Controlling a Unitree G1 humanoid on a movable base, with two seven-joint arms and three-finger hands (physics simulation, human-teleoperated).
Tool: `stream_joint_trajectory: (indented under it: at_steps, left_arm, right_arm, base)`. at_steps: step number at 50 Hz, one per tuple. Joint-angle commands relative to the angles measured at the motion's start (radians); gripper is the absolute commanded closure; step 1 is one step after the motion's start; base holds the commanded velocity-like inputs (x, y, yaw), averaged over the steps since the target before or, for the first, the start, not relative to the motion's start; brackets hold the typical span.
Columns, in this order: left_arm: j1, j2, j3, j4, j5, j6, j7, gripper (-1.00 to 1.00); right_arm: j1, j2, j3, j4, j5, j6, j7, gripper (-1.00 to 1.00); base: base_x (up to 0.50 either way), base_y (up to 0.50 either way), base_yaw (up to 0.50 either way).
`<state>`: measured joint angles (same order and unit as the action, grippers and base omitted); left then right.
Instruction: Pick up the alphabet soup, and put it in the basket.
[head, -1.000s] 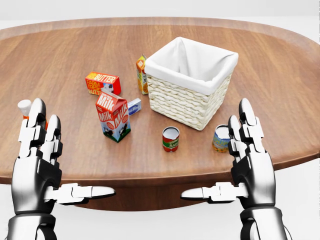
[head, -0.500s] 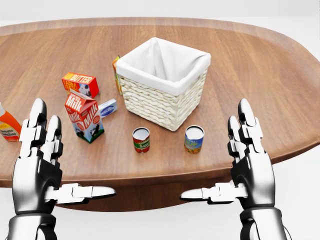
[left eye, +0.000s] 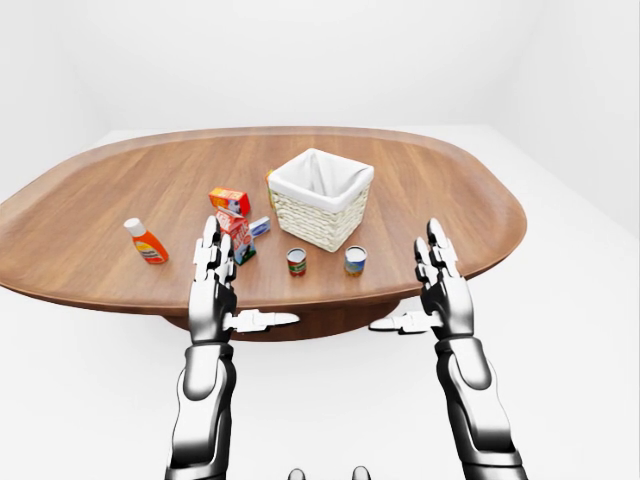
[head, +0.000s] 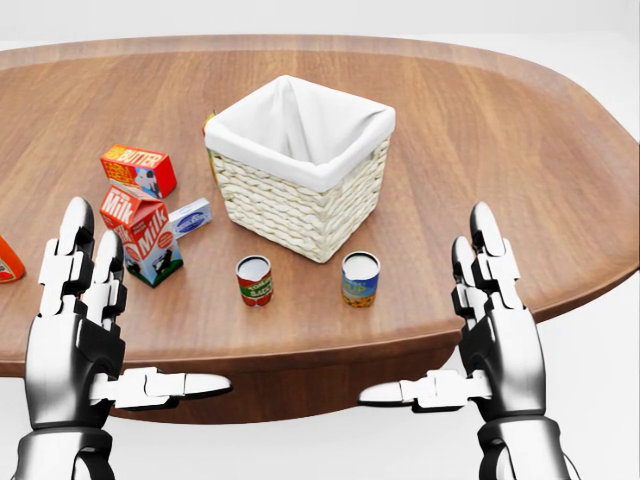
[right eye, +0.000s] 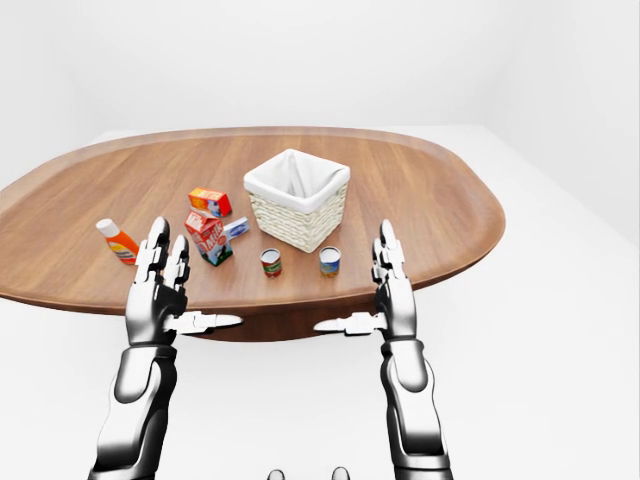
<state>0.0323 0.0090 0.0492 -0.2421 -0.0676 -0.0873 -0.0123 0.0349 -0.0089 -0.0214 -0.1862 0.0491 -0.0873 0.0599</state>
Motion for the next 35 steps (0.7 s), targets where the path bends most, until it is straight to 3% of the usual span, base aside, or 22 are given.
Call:
stream_joint_trajectory:
  at_steps: [1, 16, 35]
  left_arm:
    - [0.000, 0.000, 0.000, -0.003, 0.000, 0.000, 0.002, -1.00]
    - [-0.003, 0.001, 0.001, 0.009, 0.000, 0.000, 0.003, -1.00]
    - [0.001, 0.001, 0.001, 0.001, -0.001, 0.000, 0.000, -1.00]
  right_arm:
    - [0.002, 0.000, 0.002, 0.002, -0.011, 0.000, 0.003, -1.00]
    - [0.002, 0.000, 0.003, -0.005, -0.027, 0.000, -0.004, -1.00]
    - [0.005, 0.000, 0.004, -0.011, -0.032, 0.000, -0.004, -1.00]
  base:
    - [0.00, -0.04, 0.00]
    - [0.04, 0.00, 0.00]
    - [0.38, 0.00, 0.00]
